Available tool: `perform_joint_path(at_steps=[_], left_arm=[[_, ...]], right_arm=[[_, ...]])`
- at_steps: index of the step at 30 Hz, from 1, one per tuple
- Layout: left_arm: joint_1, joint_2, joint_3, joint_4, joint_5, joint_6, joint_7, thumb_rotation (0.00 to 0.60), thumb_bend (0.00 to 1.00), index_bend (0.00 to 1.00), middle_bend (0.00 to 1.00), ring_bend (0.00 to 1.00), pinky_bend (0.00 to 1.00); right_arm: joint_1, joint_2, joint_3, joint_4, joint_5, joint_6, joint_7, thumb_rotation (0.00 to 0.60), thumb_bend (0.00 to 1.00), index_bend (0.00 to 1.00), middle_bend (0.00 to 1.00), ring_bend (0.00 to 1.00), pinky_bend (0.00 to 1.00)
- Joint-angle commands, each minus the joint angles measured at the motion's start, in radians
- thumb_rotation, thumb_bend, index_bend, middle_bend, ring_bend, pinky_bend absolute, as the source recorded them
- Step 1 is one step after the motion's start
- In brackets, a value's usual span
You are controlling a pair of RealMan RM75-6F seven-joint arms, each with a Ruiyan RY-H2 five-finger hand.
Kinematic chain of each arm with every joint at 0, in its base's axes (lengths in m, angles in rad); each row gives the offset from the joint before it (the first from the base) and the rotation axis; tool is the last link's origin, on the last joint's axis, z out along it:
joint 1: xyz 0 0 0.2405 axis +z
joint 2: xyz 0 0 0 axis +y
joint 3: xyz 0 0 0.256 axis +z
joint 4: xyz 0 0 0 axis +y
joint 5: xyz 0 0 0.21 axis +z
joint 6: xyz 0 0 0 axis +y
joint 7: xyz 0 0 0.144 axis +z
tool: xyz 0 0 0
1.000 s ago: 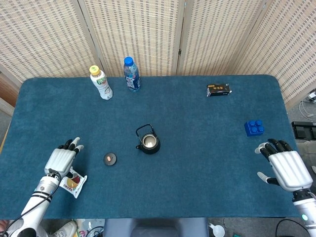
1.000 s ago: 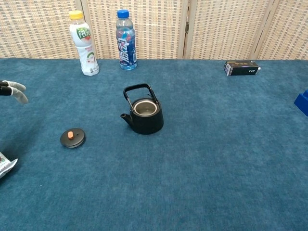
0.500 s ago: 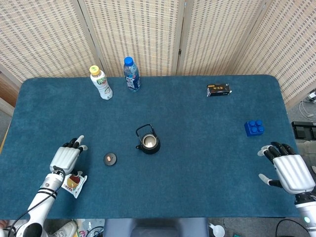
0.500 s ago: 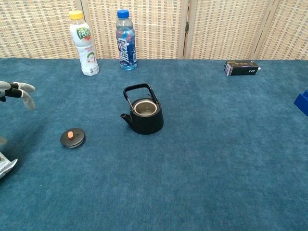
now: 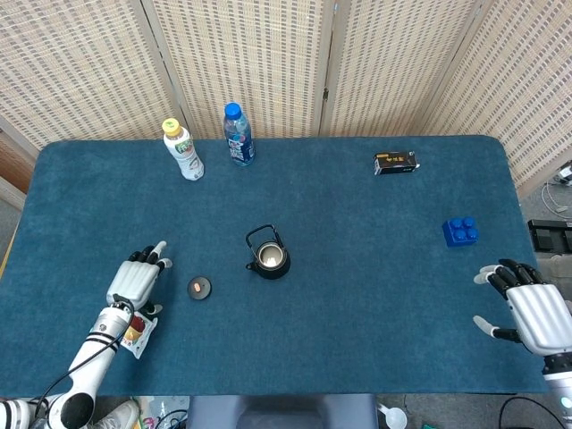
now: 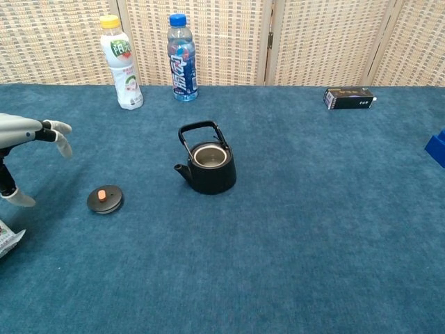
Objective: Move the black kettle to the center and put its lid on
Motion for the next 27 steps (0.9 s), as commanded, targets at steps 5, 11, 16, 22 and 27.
perform_joint_path(at_steps=[5, 11, 16, 22, 27], left_arm=[[-0.012, -0.045, -0.004, 0.03, 0.054, 0.046, -0.002, 0.6, 0.05, 0.24, 0.61, 0.42, 0.56], [-0.023, -0.055, 0.003, 0.034, 0.058, 0.034, 0.002, 0.6, 0.04, 0.25, 0.91, 0.64, 0.69], [-0.044, -0.041, 0.008, -0.008, -0.02, 0.02, 0.058, 0.6, 0.04, 0.28, 0.95, 0.67, 0.72], [-0.075, -0.043, 0.007, -0.045, -0.109, 0.029, 0.123, 0.6, 0.04, 0.3, 0.94, 0.66, 0.72], [-0.095, -0.058, 0.006, -0.057, -0.143, 0.037, 0.139, 0.6, 0.04, 0.3, 0.93, 0.66, 0.72]], right_arm=[[-0.01, 0.001, 0.007, 0.016, -0.014, -0.005, 0.029, 0.6, 0.18, 0.37, 0.31, 0.17, 0.19], [-0.019, 0.006, 0.012, 0.017, -0.027, -0.003, 0.046, 0.6, 0.18, 0.37, 0.31, 0.17, 0.19], [-0.027, 0.006, 0.017, 0.02, -0.034, 0.004, 0.059, 0.6, 0.17, 0.37, 0.31, 0.17, 0.19], [-0.03, 0.007, 0.023, 0.025, -0.037, -0.001, 0.073, 0.6, 0.17, 0.37, 0.31, 0.17, 0.19], [-0.031, 0.006, 0.027, 0.026, -0.038, -0.009, 0.075, 0.6, 0.17, 0.37, 0.31, 0.17, 0.19]])
